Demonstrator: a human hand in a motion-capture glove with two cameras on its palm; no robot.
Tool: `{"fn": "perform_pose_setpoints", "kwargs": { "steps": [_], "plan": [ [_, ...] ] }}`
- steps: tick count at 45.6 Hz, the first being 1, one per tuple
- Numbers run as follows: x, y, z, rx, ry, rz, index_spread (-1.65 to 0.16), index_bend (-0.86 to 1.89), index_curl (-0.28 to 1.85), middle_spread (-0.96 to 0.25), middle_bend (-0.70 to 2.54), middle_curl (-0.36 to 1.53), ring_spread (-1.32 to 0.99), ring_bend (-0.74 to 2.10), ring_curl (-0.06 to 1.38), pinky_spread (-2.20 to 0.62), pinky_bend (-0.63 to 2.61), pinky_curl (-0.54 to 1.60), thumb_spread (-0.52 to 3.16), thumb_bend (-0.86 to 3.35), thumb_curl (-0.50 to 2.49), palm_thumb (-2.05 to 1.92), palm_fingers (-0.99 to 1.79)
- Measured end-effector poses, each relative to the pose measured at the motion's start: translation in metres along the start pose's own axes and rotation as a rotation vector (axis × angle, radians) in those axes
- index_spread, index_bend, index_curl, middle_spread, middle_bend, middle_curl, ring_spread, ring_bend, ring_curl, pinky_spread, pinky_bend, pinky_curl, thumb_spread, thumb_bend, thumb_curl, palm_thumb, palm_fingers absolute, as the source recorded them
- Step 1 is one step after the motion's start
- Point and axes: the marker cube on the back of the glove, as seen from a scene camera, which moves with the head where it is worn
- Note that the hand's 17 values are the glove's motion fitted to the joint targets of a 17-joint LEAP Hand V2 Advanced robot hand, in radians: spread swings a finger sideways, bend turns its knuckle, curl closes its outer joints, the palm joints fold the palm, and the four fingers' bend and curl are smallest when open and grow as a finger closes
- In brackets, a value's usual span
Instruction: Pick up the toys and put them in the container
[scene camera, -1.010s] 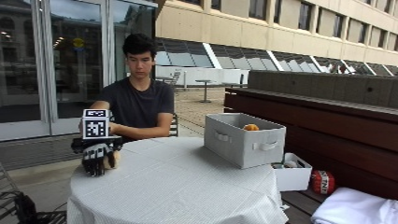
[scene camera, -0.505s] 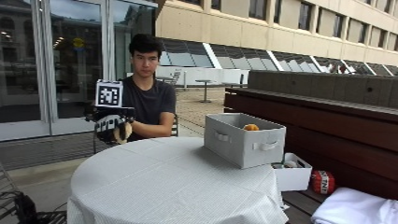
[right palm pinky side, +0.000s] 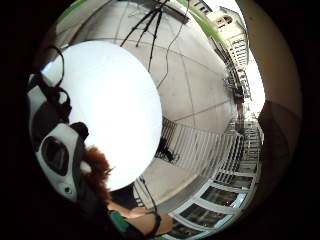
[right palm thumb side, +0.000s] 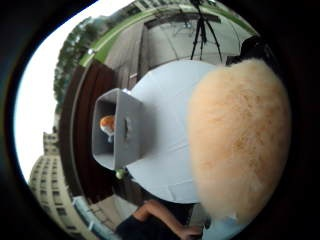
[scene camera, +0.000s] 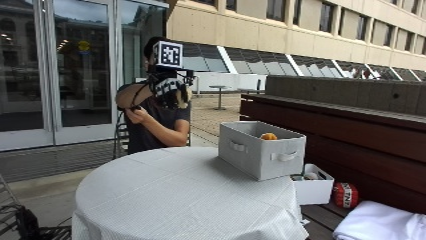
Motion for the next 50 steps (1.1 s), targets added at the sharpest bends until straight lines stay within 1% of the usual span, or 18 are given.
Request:
{"fn": "perform_pose_setpoints", "kwargs": {
  "steps": [9, 20, 34, 44, 50],
  "plan": [
    [-0.085, -0.005, -0.034, 0.037, -0.016, -0.08, -0.39, 0.16, 0.4, -0.46, 0.62, 0.6, -0.43, 1.06, 0.43, -0.44, 0.85, 0.35, 0.65, 0.18, 0.81, 0.69, 1.08],
    [-0.188, -0.009, -0.054, 0.077, -0.018, -0.19, -0.4, 0.16, 0.41, -0.47, 0.6, 0.62, -0.43, 1.05, 0.42, -0.45, 0.84, 0.35, 0.65, 0.14, 0.86, 0.7, 1.08],
    [-0.312, 0.016, -0.084, 0.118, -0.039, -0.317, -0.4, 0.14, 0.4, -0.49, 0.57, 0.65, -0.43, 1.05, 0.42, -0.45, 0.84, 0.36, 0.65, 0.11, 0.91, 0.72, 1.07],
    [-0.379, 0.041, -0.085, 0.129, -0.052, -0.363, -0.4, 0.13, 0.39, -0.49, 0.56, 0.68, -0.43, 1.06, 0.42, -0.44, 0.85, 0.36, 0.66, 0.09, 0.94, 0.73, 1.07],
    [-0.401, 0.045, -0.067, 0.117, -0.039, -0.374, -0.39, 0.1, 0.36, -0.5, 0.56, 0.69, -0.43, 1.06, 0.42, -0.44, 0.86, 0.37, 0.69, 0.07, 0.95, 0.72, 1.04]
  ]
}}
